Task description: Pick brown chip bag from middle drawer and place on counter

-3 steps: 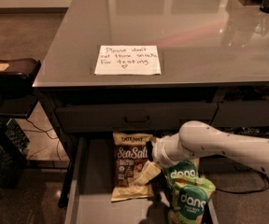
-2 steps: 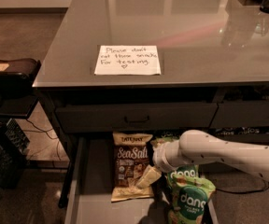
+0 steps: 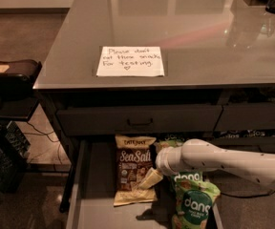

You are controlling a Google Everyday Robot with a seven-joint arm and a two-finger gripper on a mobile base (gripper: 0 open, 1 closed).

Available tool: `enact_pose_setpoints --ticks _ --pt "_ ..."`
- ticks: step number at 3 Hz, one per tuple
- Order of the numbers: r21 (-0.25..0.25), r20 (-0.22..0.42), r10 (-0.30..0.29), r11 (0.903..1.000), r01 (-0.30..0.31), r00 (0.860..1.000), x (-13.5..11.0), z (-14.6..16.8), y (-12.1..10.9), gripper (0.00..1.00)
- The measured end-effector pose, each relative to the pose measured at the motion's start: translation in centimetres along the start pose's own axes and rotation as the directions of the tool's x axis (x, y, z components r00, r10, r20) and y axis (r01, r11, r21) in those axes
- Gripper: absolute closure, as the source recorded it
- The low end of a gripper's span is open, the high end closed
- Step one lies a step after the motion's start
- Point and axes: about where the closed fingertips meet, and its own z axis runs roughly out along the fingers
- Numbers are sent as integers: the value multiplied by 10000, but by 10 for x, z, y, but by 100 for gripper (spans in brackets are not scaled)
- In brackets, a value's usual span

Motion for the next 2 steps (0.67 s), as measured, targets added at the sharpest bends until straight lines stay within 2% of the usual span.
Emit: enact_pose_setpoints --ticks 2 --pt "149 107 105 9998 -107 9999 7 31 -17 0"
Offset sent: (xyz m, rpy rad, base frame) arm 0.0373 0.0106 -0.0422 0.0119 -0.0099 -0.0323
